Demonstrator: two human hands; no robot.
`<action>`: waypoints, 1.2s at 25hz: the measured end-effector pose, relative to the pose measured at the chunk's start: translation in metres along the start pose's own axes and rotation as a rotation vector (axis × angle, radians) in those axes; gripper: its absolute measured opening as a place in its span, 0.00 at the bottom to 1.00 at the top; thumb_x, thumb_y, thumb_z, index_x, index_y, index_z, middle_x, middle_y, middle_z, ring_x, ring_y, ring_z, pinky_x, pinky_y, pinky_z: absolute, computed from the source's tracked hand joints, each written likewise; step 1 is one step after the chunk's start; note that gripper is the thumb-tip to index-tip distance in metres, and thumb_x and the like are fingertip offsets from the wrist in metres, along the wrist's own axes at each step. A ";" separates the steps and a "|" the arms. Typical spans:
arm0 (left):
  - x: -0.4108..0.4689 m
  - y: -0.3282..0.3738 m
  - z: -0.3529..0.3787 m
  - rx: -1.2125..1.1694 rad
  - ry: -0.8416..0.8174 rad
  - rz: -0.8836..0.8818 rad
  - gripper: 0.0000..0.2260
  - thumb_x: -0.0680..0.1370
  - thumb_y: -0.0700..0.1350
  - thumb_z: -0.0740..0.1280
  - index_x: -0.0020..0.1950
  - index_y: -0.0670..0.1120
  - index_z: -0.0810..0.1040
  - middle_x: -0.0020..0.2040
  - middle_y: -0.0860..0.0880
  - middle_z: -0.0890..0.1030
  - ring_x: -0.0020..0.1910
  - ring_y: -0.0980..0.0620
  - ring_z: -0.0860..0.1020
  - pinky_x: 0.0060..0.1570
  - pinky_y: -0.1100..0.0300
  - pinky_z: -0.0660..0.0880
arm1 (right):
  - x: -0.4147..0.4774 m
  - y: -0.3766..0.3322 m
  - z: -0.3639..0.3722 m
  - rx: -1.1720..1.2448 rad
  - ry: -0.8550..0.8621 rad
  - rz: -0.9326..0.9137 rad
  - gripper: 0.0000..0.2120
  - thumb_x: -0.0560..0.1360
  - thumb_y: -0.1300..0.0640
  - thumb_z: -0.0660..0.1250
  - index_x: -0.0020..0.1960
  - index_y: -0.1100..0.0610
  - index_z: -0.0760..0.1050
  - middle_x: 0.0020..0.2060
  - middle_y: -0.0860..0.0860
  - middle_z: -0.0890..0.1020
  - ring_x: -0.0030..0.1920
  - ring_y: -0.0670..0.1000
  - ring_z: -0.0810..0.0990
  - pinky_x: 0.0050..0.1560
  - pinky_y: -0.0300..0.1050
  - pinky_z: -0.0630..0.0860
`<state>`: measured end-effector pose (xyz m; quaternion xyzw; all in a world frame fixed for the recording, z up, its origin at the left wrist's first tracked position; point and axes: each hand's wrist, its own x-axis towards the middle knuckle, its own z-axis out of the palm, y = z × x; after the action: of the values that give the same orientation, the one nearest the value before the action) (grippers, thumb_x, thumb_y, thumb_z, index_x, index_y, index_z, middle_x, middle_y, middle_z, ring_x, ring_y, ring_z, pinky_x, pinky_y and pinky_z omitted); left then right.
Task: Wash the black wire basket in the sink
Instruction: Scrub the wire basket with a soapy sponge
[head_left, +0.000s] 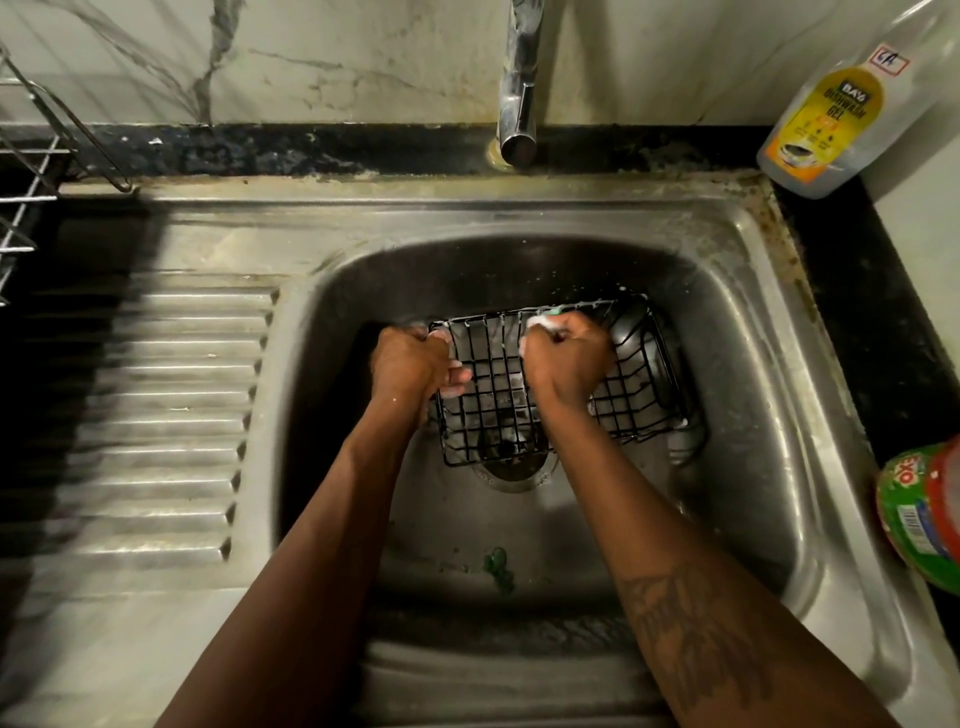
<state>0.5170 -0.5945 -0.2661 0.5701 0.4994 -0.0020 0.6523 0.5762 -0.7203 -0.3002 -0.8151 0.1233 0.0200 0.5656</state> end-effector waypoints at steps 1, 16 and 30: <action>0.000 0.000 0.000 -0.002 0.003 0.008 0.06 0.82 0.42 0.64 0.56 0.41 0.77 0.40 0.40 0.81 0.34 0.44 0.84 0.38 0.45 0.84 | -0.007 -0.002 0.003 -0.063 -0.060 -0.096 0.05 0.69 0.63 0.71 0.38 0.54 0.79 0.35 0.49 0.83 0.36 0.49 0.83 0.35 0.44 0.81; -0.002 -0.001 -0.006 0.005 0.010 0.014 0.07 0.78 0.47 0.71 0.45 0.44 0.82 0.37 0.43 0.83 0.28 0.46 0.81 0.34 0.41 0.82 | -0.042 -0.009 0.038 -0.024 -0.125 -0.148 0.03 0.71 0.62 0.74 0.42 0.56 0.81 0.35 0.49 0.84 0.34 0.47 0.82 0.33 0.40 0.78; 0.003 -0.006 -0.005 0.114 0.003 0.106 0.12 0.75 0.51 0.71 0.38 0.44 0.82 0.35 0.40 0.84 0.29 0.43 0.82 0.30 0.46 0.81 | -0.044 -0.019 0.061 0.548 0.007 0.588 0.09 0.62 0.65 0.71 0.38 0.53 0.82 0.36 0.55 0.87 0.33 0.57 0.86 0.32 0.50 0.79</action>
<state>0.5119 -0.5912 -0.2717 0.6320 0.4688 0.0050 0.6171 0.5443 -0.6493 -0.2973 -0.5642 0.3542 0.1446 0.7316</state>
